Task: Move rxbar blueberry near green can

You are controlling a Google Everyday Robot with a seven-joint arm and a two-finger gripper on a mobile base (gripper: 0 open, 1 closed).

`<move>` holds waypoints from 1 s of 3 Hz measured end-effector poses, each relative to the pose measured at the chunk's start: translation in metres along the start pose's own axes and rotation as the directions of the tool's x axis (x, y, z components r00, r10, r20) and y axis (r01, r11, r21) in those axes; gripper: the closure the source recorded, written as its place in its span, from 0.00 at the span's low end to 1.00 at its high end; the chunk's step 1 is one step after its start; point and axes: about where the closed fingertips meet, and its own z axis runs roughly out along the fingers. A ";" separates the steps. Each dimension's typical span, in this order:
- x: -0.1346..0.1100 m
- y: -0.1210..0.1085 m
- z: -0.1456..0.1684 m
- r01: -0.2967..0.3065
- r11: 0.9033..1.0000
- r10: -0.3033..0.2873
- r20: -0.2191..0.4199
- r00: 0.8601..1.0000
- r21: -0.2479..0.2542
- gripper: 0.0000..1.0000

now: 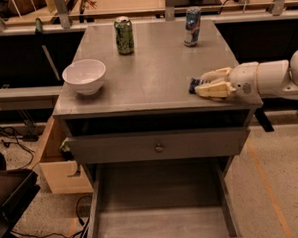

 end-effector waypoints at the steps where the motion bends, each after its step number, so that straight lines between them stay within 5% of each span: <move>1: -0.001 0.000 0.000 0.000 1.000 0.000 0.000 1.000 0.000 1.00; 2: -0.002 0.000 -0.001 0.000 1.000 0.000 0.000 1.000 0.000 1.00; 3: -0.043 -0.021 -0.015 -0.013 0.996 0.009 0.051 0.999 0.085 1.00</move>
Offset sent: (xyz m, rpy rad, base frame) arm 0.0095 -0.0022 0.0166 0.0521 -0.0381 -0.0420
